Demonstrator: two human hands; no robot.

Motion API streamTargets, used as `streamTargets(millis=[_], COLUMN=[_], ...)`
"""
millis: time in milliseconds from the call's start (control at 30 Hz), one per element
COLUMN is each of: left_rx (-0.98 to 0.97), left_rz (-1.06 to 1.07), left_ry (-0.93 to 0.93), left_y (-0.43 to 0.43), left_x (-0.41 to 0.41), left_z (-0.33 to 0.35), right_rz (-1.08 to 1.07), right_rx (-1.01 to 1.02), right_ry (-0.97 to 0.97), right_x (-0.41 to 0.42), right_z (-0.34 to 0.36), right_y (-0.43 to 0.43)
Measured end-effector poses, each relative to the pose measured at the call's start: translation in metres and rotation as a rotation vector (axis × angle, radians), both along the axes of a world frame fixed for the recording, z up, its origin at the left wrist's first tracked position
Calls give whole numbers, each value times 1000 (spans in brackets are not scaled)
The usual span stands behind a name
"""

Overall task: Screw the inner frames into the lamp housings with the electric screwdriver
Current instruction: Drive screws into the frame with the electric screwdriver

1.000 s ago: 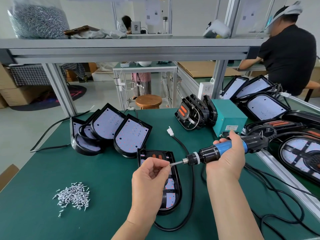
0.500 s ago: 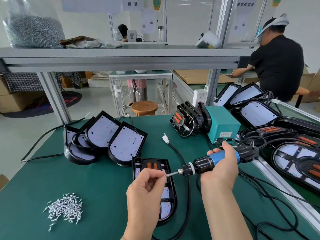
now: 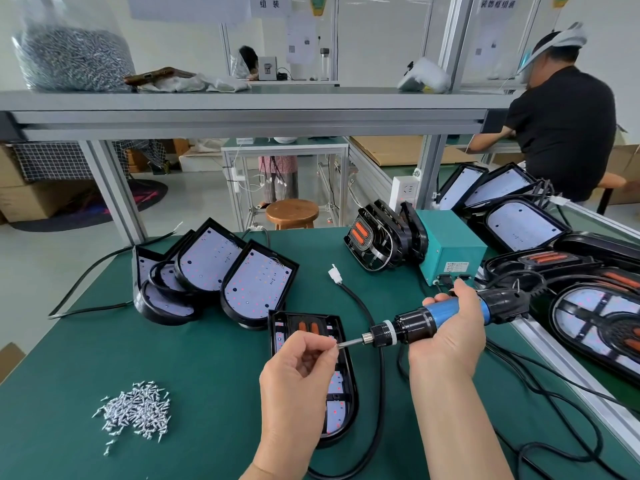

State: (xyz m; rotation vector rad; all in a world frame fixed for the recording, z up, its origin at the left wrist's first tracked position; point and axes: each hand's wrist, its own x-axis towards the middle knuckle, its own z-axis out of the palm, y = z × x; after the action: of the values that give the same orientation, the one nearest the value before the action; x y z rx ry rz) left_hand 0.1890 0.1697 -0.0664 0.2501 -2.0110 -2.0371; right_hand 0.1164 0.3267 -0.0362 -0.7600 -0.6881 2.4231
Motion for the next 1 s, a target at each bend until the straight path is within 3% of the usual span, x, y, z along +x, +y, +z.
streamTargets(millis=[467,1000], left_rx=[-98,139], left_rz=[-19,-81], left_ry=[38,-105], left_y=[-2,-6], left_x=[2,1], left_z=[-2,-4], right_rz=[6,15], right_rx=[28,7], right_ry=[-9,14], right_x=[-2,-2], right_z=[-3,1], right_y=[-3,-3])
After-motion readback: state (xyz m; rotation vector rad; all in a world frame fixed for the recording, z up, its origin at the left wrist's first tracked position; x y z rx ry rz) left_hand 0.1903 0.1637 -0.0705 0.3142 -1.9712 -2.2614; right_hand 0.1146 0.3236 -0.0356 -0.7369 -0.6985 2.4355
